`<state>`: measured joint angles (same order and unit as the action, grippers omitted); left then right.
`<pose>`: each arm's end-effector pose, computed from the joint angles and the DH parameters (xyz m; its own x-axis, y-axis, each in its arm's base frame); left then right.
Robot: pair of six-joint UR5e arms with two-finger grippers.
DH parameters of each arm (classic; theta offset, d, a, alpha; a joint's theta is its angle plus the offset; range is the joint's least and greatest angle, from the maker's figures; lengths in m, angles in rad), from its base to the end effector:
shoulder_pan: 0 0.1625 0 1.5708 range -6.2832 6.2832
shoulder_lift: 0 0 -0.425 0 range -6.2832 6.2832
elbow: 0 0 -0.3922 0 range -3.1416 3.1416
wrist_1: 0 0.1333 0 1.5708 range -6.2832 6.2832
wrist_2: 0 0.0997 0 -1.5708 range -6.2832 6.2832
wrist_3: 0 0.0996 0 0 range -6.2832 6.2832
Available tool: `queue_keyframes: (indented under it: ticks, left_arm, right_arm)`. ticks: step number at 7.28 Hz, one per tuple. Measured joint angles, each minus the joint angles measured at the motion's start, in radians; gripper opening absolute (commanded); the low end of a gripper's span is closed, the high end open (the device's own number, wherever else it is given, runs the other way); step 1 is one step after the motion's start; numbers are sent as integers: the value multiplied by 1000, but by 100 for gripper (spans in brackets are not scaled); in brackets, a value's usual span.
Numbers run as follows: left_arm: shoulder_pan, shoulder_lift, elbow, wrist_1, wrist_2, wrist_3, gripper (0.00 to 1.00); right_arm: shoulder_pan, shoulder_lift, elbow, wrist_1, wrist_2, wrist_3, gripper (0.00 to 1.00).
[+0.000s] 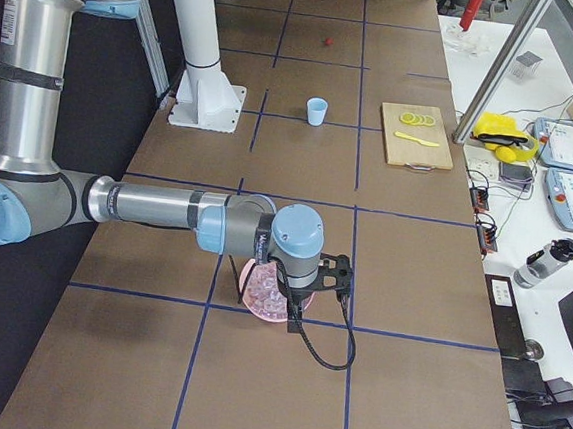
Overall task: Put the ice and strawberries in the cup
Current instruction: 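Lower the right gripper over the pink bowl of ice cubes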
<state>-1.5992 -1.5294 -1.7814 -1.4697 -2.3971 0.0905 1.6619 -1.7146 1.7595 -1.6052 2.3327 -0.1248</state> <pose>-0.0735 -0.4712 0.5816 0.6785 0.1208 -0.7246 -0.0331 0.9904 0.1341 0.1035 -0.4237 0.6365 0.7269 -0.0658 0.6836 -0.0005 0.9953 0.0963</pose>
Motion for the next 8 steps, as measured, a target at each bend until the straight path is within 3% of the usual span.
queue_keyframes:
  ticks: [3,6,8]
  left_arm:
    - [-1,0,-1,0,0,0,100]
    - [-1,4,-19,0,1,0,100]
    - [-1,4,-22,0,1,0,100]
  right_arm:
    - [-48,0,38,2,1,3,99]
    - [-201,15,119,2,-108,30,90]
    - [-254,26,125,-1,-131,38,84]
